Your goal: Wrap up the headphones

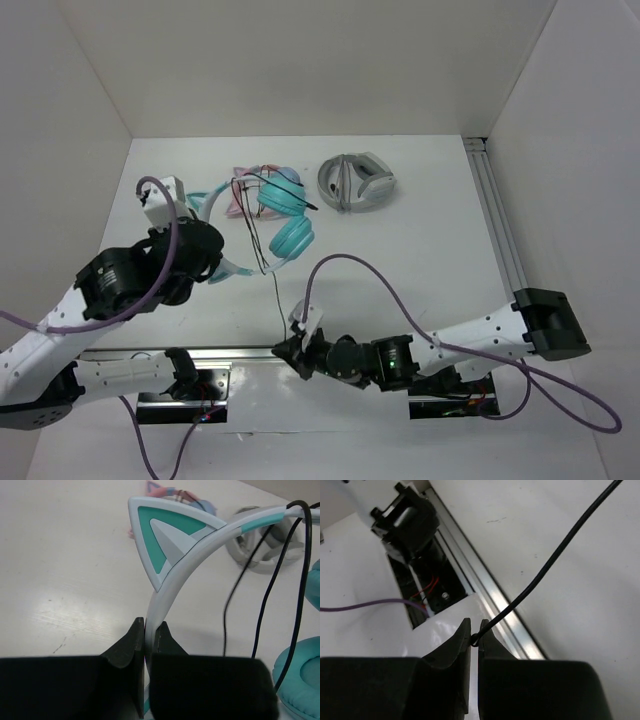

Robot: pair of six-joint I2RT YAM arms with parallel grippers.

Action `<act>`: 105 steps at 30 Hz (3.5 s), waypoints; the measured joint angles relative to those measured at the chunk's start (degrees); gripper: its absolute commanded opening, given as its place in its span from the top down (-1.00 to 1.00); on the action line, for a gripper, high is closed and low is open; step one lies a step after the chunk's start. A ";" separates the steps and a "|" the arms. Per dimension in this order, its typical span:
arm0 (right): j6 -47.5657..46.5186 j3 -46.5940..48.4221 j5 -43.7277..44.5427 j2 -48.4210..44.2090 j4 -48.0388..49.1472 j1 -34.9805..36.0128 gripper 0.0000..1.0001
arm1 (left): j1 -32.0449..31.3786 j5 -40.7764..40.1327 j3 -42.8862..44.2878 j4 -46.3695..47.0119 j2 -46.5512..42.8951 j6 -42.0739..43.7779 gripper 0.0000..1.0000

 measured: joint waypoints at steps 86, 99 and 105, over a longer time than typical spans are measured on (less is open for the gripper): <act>-5.81 23.47 30.56 -7.26 -59.65 1.14 0.38 | -6.29 47.52 -13.92 10.08 3.02 43.80 1.00; -10.75 21.55 27.96 -7.98 -55.98 -5.64 -0.18 | -6.95 44.98 -8.37 2.34 2.14 44.17 1.00; -11.78 21.33 27.17 -9.29 -55.76 -5.90 -0.35 | -6.95 42.97 -7.93 -0.15 2.23 42.99 1.00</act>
